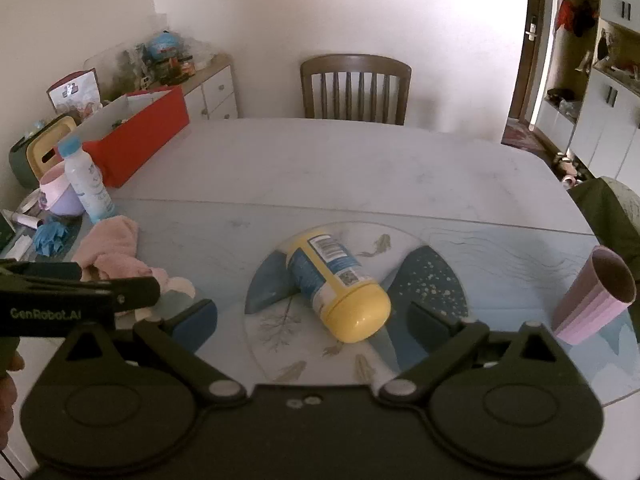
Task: Clean container
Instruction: 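Move the left tool to the pink towel while the right tool approaches the yellow-capped bottle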
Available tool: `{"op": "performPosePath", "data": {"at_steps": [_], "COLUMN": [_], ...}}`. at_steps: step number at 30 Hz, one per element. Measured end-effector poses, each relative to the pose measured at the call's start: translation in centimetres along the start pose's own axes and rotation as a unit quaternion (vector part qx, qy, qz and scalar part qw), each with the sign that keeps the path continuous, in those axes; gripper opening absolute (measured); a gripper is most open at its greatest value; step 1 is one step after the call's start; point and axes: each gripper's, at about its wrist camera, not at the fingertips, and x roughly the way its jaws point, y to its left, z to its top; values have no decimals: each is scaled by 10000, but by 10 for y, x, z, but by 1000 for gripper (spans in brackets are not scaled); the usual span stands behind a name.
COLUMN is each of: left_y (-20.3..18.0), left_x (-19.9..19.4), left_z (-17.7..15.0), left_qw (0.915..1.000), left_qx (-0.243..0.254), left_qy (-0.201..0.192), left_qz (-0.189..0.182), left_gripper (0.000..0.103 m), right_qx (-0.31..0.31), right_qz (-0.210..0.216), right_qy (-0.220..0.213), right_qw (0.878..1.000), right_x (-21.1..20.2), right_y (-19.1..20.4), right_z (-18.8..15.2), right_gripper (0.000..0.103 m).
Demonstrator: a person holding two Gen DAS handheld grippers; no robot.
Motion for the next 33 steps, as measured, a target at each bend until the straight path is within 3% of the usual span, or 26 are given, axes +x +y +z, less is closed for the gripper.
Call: {"op": "performPosePath", "data": {"at_steps": [7, 11, 19, 33], "left_y": [3, 1, -3, -2], "left_x": [4, 3, 1, 13], "left_z": [2, 4, 5, 8], "left_qw": [9998, 9999, 9998, 9996], "left_qx": [-49, 40, 127, 164], "left_qy": [172, 129, 81, 223], "left_qz": [-25, 79, 126, 38], "left_gripper": [103, 103, 103, 103], "right_qx": [37, -74, 3, -182], "right_qz": [128, 3, 173, 181], "right_qy": [49, 0, -28, -24], "right_qw": [9999, 10000, 9998, 9997], "right_x": [3, 2, 1, 6], "right_y": [-3, 1, -3, -4], "right_z": [1, 2, 3, 6], "right_gripper": [100, 100, 102, 100]}}
